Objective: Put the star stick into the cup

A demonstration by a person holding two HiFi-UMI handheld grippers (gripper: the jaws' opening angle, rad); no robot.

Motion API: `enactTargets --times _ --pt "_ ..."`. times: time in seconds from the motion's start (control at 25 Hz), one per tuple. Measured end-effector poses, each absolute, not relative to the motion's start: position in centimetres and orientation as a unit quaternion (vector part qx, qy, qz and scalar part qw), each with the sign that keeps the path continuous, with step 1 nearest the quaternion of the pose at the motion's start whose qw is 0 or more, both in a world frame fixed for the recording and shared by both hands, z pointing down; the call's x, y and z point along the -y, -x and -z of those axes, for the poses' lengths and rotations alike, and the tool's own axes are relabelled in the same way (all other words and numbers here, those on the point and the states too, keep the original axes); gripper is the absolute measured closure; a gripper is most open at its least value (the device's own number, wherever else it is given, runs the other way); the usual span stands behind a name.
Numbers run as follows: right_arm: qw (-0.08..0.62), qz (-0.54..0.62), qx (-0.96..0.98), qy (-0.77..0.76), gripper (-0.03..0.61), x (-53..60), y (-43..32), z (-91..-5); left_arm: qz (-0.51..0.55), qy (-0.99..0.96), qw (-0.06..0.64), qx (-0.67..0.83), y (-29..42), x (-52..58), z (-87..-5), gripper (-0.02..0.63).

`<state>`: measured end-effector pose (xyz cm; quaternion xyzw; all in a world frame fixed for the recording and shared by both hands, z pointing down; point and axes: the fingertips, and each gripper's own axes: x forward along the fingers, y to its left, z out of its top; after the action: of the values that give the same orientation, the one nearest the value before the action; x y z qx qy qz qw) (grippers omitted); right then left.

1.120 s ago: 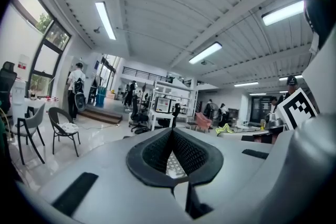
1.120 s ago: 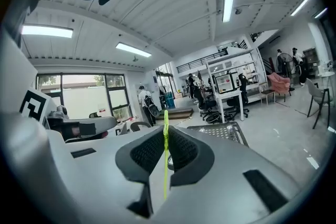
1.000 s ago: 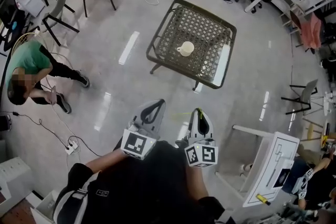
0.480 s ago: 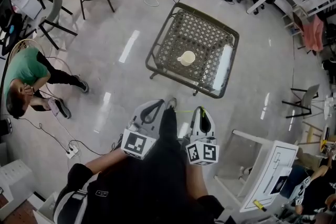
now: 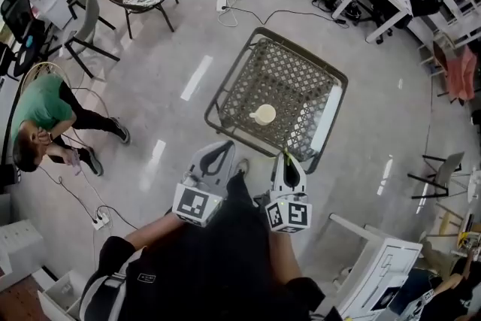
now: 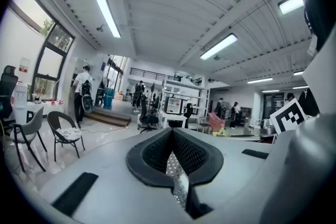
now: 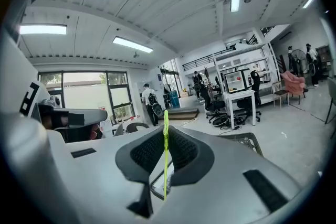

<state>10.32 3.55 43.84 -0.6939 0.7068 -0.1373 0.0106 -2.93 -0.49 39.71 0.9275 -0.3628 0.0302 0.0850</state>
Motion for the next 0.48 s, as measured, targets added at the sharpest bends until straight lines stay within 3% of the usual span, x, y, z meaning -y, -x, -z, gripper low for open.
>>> enactTargets --times 0.48 --pt "0.013 0.148 -0.737 0.659 0.557 4.5 -18.4 -46.3 -0.045 -0.912 0.081 0.400 -4.9 6.3 -40.9 0.598"
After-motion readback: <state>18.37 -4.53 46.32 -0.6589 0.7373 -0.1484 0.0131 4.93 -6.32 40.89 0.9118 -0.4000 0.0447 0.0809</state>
